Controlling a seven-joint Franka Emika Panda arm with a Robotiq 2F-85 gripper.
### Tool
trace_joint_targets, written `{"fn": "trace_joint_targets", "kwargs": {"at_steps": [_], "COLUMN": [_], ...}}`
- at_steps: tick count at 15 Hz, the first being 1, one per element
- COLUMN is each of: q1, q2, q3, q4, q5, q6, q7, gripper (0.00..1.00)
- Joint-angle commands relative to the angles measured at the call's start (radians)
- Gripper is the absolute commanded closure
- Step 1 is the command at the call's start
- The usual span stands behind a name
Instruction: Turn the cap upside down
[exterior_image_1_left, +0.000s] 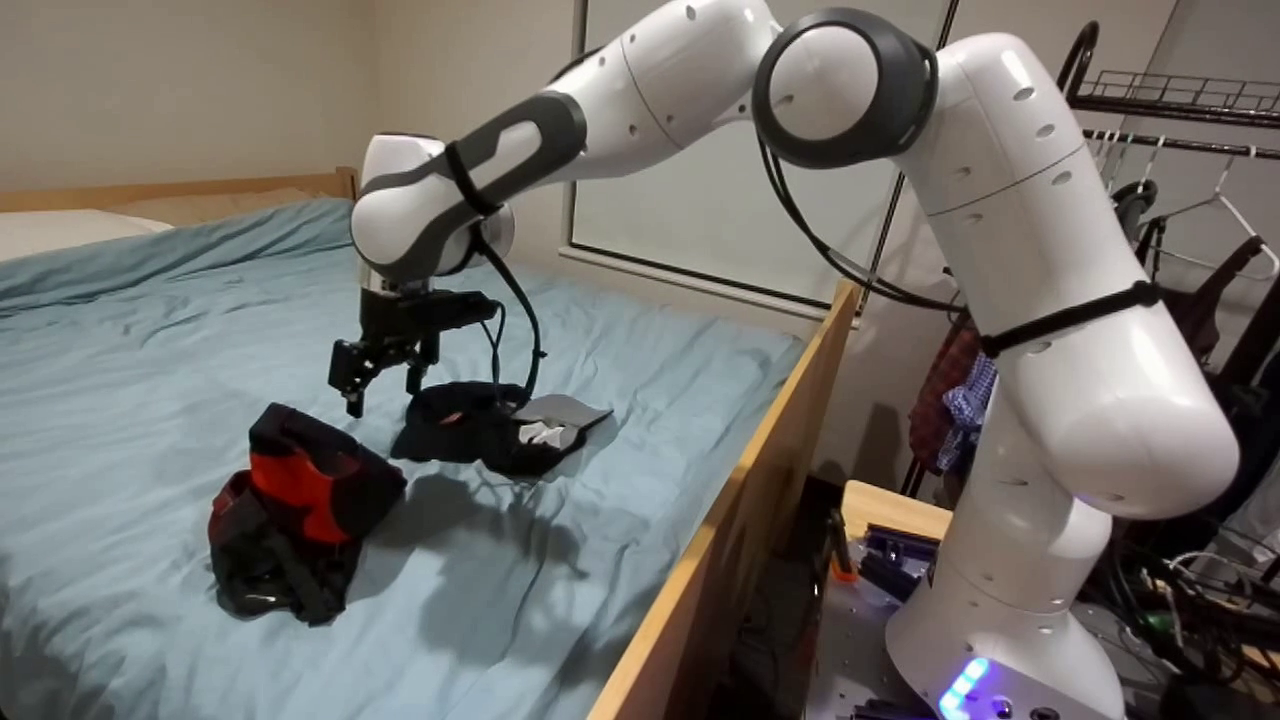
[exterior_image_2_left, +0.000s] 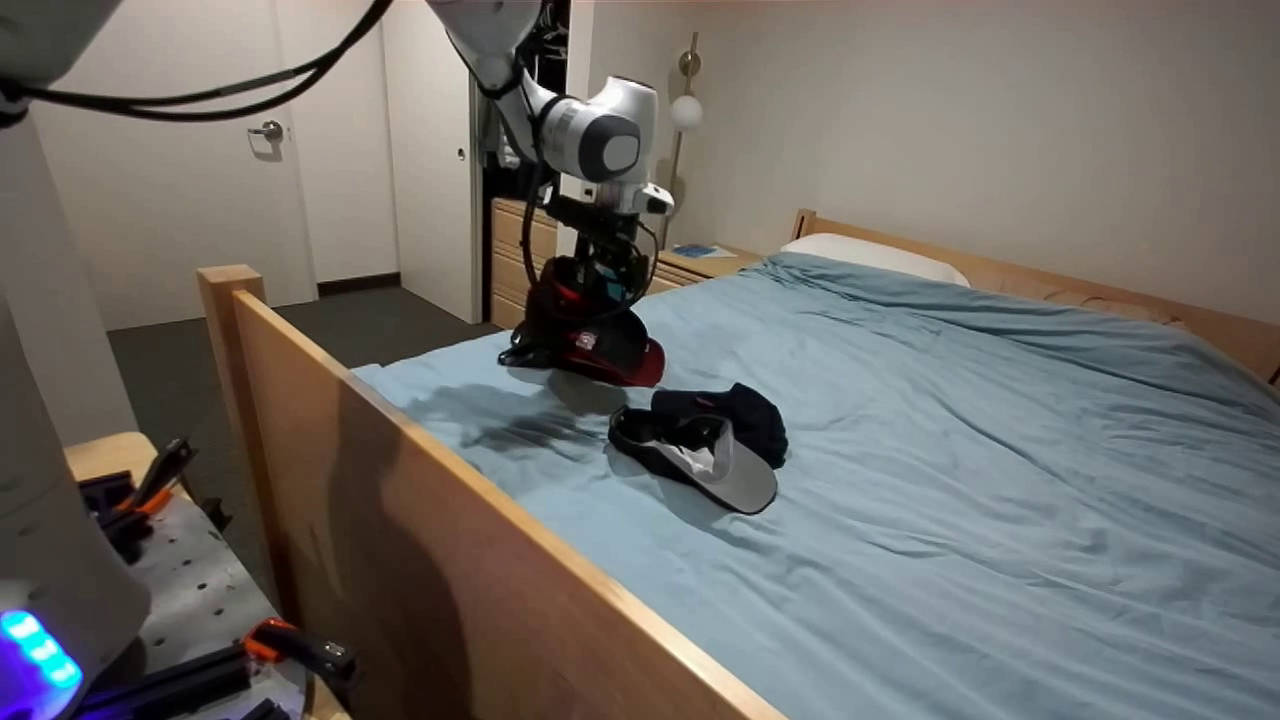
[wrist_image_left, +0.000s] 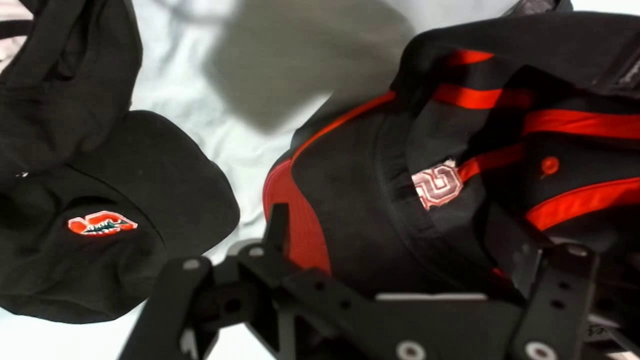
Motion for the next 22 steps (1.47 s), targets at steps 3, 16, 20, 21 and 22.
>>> {"fn": "trace_joint_targets", "kwargs": {"at_steps": [3,16,20,21,22], "q1": [-0.005,-0.054,-0.050,-0.051,-0.051], "q2": [0.000,-0.031,-0.022,-0.026,-0.025], "q3": [-0.015,-0.002,0.000,0.001,0.000], "q4": [0.009,0.083,0.125,0.135,0.135], "q5": [0.012,0.035,0.072,0.076,0.076], "q6": [-0.009,-0.150,-0.201,-0.212,-0.212], "q7": [-0.018,-0.166,-0.189,-0.194,-0.194], "gripper": [0.00,0.00,0.00,0.00,0.00]}}
